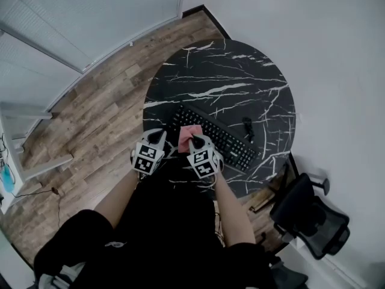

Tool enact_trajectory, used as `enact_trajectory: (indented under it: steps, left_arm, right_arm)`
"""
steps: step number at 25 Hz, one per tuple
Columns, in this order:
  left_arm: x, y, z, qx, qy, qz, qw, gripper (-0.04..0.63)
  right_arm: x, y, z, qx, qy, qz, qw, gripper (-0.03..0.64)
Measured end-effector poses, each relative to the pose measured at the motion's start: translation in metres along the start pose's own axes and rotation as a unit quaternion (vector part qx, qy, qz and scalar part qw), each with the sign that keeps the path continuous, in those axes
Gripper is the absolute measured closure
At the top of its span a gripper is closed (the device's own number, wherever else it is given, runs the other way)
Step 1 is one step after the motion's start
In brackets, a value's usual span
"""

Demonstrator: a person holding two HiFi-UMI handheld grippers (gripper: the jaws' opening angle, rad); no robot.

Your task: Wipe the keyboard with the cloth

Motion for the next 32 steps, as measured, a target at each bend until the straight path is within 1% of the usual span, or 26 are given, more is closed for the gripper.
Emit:
enact_trajectory:
  steps: [4, 8, 12, 18, 22, 25, 27, 32]
  left_arm:
    - [0.0, 0.006, 0.001, 0.005, 0.0, -0.003, 1.0, 0.597]
    - [0.002, 0.012, -0.003, 0.01, -0.005, -0.005, 0.9999, 0.597]
    - [0.0, 0.02, -0.004, 0.016, -0.006, -0.007, 0.9998, 0.597]
    - [-0.006, 0.024, -0.002, 0.016, -0.001, -0.005, 0.9999, 0.597]
    - [-0.014, 0.017, 0.005, 0.011, 0.01, 0.001, 0.9999, 0.597]
    - [-0.022, 0.009, 0.012, 0.008, 0.021, 0.015, 0.9996, 0.597]
    - [-0.025, 0.005, 0.015, 0.007, 0.026, 0.022, 0.9994, 0.597]
    - [-0.031, -0.004, 0.021, 0.002, 0.036, 0.031, 0.9988, 0.597]
  right_arm:
    - [0.005, 0.007, 0.005, 0.014, -0.008, -0.011, 1.0, 0.617]
    - [0.023, 0.014, 0.016, 0.026, -0.047, -0.006, 0.999, 0.617]
    - [0.046, 0.029, 0.019, 0.029, -0.065, 0.01, 0.997, 0.617]
    - [0.071, 0.055, 0.007, 0.013, -0.071, 0.041, 0.997, 0.617]
    - [0.075, 0.069, -0.009, 0.004, -0.064, 0.054, 0.996, 0.617]
    - [0.072, 0.074, -0.026, -0.021, -0.055, 0.066, 0.996, 0.617]
    - [0.071, 0.075, -0.034, -0.035, -0.057, 0.074, 0.995, 0.617]
    - [0.065, 0.081, -0.039, -0.024, -0.049, 0.073, 0.996, 0.617]
Point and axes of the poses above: the fingertips, and each gripper's own axes: z backward along the fingers, x to its right, y out of its top, the point moved 10 cm from there along z, backward along the fingers, and after that the axes turned 6 degrees about -x, right-handed, at the moved point
